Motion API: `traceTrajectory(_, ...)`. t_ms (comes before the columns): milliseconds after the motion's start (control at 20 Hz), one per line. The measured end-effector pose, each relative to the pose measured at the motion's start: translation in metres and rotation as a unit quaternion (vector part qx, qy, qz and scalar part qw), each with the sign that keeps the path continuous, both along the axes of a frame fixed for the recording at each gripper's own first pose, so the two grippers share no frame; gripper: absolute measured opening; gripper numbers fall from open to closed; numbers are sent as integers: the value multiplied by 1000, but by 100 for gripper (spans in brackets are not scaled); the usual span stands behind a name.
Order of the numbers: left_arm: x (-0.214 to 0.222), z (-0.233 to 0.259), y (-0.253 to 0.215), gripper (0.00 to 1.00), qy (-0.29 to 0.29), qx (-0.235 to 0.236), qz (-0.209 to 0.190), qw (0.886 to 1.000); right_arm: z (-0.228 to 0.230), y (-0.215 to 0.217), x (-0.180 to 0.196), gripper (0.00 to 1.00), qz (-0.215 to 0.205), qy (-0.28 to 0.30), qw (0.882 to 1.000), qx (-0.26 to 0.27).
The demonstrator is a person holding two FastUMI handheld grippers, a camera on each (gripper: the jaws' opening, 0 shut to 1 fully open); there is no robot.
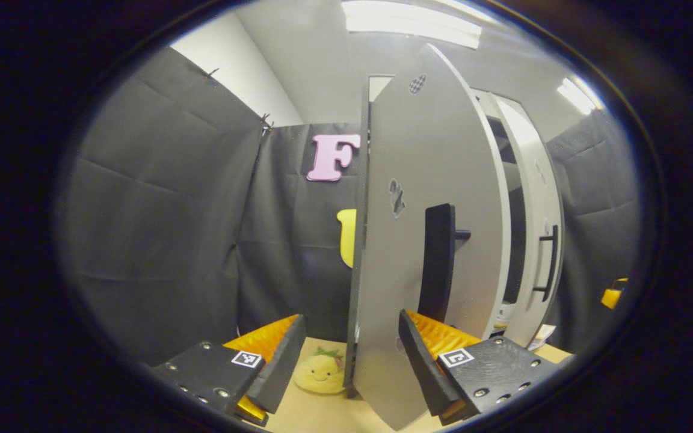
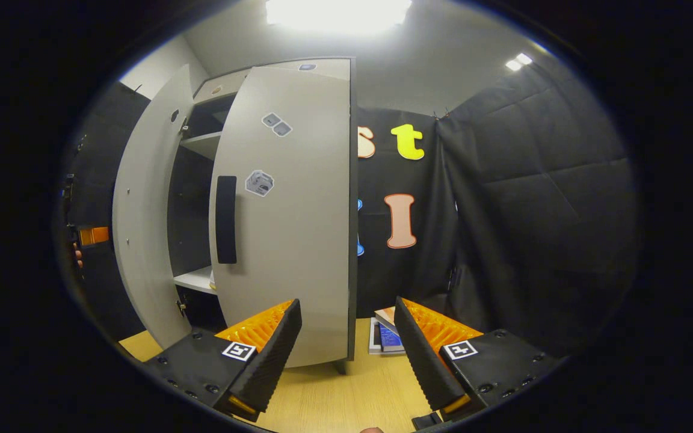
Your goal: Grab one shoe with the right hand and put it into the shoe cabinet, grab the other shoe with the left hand and put it into the shoe cabinet; then close the right door with the right hand and the left door with the left hand.
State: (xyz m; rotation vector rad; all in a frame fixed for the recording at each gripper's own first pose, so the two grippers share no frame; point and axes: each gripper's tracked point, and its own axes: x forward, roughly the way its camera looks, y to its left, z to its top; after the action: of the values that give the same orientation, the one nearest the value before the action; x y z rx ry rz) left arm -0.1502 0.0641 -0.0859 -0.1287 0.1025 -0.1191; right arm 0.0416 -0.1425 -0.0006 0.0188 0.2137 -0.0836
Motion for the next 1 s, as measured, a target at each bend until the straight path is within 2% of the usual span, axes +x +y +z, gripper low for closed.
traceTrajectory(300, 20, 2, -68, 90, -5, -26, -40, 999, 0, 10, 5, 97, 14, 1, 1000, -9)
traceTrajectory(500, 35, -3, -97, 90, -10, 4, -49, 999, -1, 17, 7, 97, 22, 1, 1000, -6)
traceTrajectory(550, 35, -2, -99, 95, -12, 9, -48, 999, 0, 20, 6, 94, 24, -1, 1000, -5)
traceTrajectory(600, 36, -2, -99, 90, -13, 12, -49, 999, 2, 22, 5, 97, 26, -4, 1000, -5)
traceTrajectory(800, 17, 6, -80, 90, -19, 27, -49, 998, 10, 30, 5, 97, 32, -12, 999, 1)
traceTrajectory(1000, -20, 8, -47, 90, -13, 38, -42, 998, 21, 39, -8, 97, 36, -21, 999, 0)
